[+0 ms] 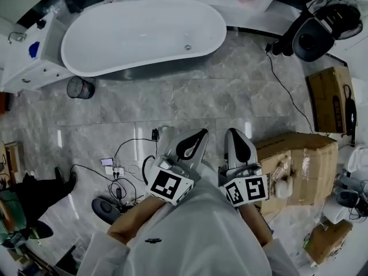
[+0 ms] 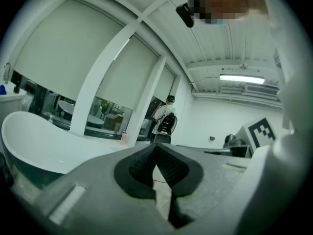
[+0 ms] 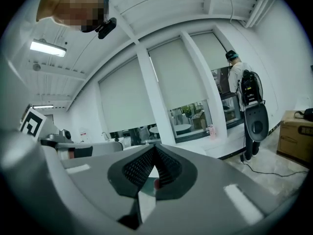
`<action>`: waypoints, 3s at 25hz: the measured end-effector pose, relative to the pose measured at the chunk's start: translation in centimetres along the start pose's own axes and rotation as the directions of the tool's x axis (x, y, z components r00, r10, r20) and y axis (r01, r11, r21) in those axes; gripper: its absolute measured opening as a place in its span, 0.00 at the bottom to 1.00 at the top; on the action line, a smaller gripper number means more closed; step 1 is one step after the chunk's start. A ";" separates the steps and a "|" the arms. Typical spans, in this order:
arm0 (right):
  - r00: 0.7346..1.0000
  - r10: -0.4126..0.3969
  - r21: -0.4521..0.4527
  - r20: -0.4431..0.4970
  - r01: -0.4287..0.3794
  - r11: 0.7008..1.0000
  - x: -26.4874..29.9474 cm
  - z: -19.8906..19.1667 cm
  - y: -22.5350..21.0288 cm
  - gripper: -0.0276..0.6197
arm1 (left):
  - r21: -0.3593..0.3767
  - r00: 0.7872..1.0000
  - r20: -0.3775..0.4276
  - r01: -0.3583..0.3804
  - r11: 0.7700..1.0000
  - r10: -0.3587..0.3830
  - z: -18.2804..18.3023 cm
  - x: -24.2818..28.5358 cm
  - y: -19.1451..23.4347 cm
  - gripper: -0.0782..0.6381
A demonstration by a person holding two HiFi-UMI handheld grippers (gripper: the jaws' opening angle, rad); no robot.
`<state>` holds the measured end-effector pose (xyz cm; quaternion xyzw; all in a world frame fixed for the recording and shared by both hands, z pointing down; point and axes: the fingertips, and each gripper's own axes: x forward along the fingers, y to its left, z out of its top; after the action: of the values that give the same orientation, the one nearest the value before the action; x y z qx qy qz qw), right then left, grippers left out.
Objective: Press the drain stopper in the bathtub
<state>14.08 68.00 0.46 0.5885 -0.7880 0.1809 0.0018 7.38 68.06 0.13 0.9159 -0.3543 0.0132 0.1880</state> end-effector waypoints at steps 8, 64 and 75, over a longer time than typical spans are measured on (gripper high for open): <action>1.000 0.018 0.001 -0.021 -0.018 1.000 0.7 -0.2 -0.1 0.05 | 0.019 0.999 -0.017 0.043 0.999 -0.043 -0.1 0.0 -0.5 0.12; 0.794 0.485 -0.041 -0.365 -0.535 0.844 63.7 11.7 -20.6 0.05 | -0.248 0.901 -0.164 -0.432 0.867 0.402 12.7 45.5 42.0 0.12; 0.693 0.479 -0.056 -0.538 -0.597 0.801 72.8 -1.8 -19.8 0.05 | -0.336 0.871 -0.248 -0.489 0.805 0.425 1.1 45.8 54.7 0.12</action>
<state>9.71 -3.75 23.47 0.2583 -0.9130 0.2279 0.2186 5.77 1.04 24.65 0.7434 -0.5438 0.0614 0.3846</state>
